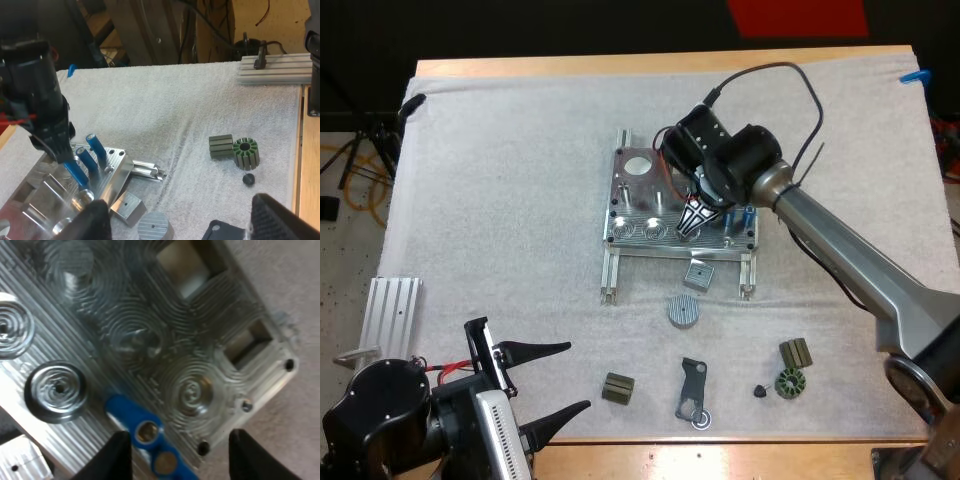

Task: Load cells from right to left

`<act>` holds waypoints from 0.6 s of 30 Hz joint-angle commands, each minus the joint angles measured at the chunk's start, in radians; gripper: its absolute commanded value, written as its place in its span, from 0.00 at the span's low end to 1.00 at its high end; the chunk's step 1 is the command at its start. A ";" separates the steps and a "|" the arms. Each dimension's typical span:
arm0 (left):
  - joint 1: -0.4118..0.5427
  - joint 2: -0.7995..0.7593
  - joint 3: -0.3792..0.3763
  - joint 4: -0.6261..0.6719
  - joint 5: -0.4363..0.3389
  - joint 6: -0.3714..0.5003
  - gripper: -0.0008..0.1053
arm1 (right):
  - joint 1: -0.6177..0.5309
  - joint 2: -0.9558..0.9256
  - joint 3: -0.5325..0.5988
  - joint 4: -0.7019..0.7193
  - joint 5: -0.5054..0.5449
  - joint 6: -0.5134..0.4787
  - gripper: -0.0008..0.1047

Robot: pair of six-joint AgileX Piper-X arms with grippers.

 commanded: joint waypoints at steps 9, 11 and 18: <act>-0.002 -0.006 -0.003 0.010 0.010 -0.009 0.56 | -0.008 -0.014 -0.003 -0.035 0.051 0.004 0.43; -0.002 -0.006 -0.003 0.010 0.010 -0.009 0.56 | -0.015 -0.007 -0.003 -0.046 0.051 0.004 0.43; -0.002 -0.006 -0.003 0.010 0.010 -0.009 0.56 | -0.032 0.019 -0.003 -0.050 0.047 0.004 0.43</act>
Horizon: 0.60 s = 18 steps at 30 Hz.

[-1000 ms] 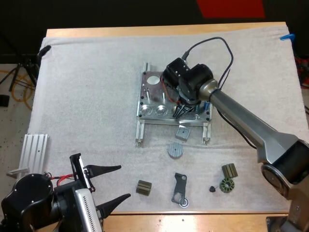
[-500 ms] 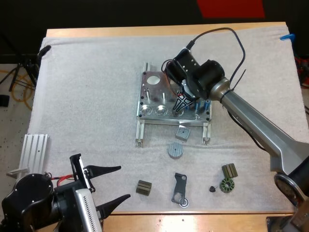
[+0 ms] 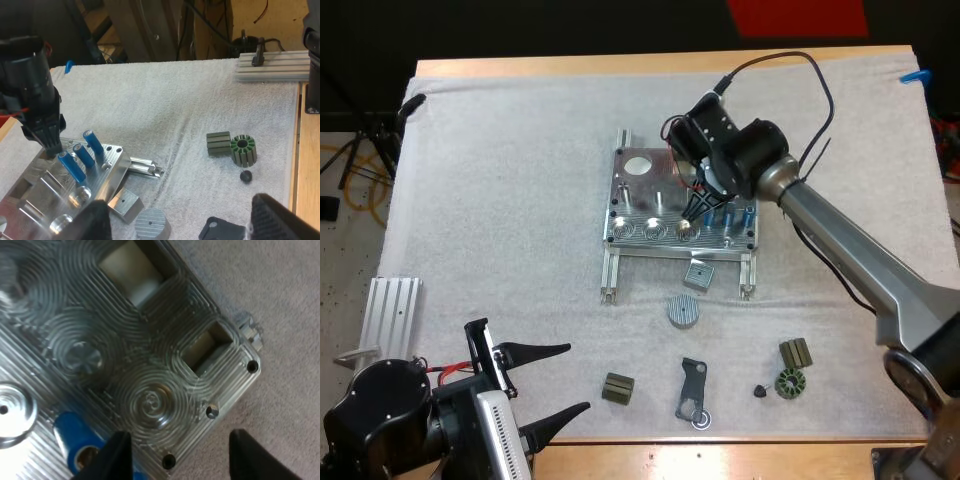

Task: Load cells from right to left

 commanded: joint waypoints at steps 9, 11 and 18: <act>-0.002 -0.006 -0.003 0.000 0.010 -0.009 0.56 | -0.002 0.018 0.000 -0.022 -0.017 0.003 0.43; -0.002 -0.006 -0.003 0.000 0.010 -0.009 0.56 | -0.002 0.024 0.007 -0.022 -0.017 0.003 0.43; -0.002 -0.006 -0.003 0.000 0.010 -0.009 0.56 | -0.002 0.031 0.011 0.008 -0.061 0.031 0.43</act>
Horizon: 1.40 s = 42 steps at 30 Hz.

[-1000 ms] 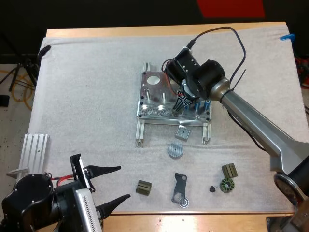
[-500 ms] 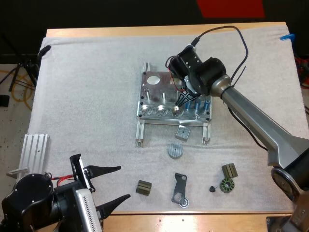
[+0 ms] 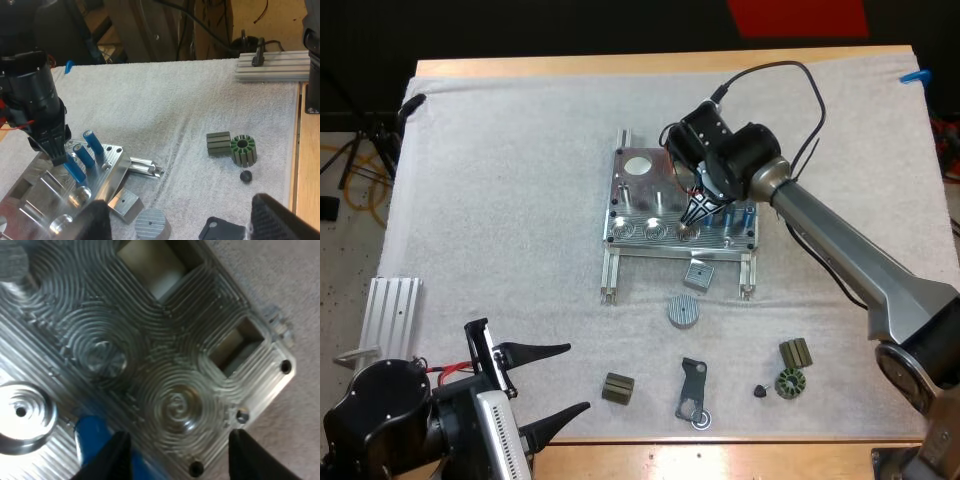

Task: Load cells from right to left

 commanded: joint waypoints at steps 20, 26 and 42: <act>-0.002 -0.006 -0.003 0.000 0.003 -0.011 0.56 | 0.004 -0.085 -0.003 0.087 -0.028 0.077 0.43; -0.002 -0.006 -0.003 -0.006 -0.138 -0.061 0.56 | 0.004 -0.191 -0.003 0.149 -0.082 0.176 0.43; -0.002 -0.006 -0.003 -0.111 -0.671 -0.235 0.56 | -0.138 -0.464 -0.003 0.267 -0.098 0.299 0.43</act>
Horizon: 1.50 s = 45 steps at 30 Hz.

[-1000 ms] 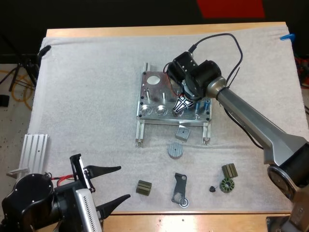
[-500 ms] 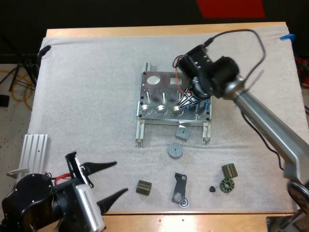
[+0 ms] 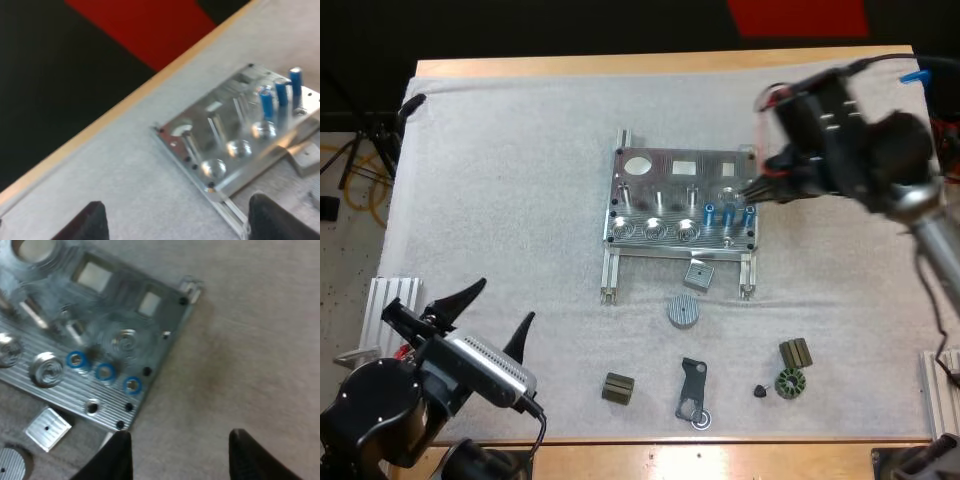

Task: Load cells from right to left

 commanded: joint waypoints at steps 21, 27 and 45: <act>-0.002 -0.010 -0.013 -0.025 -0.111 -0.017 0.56 | -0.194 -0.758 0.386 0.022 0.130 0.061 0.43; -0.002 -0.085 -0.046 -0.025 -0.111 -0.009 0.56 | -0.194 -0.988 0.437 0.022 0.164 0.077 0.43; 0.112 -0.436 -0.046 0.144 -0.048 -0.157 0.56 | -0.194 -1.347 0.608 0.149 0.164 0.234 0.43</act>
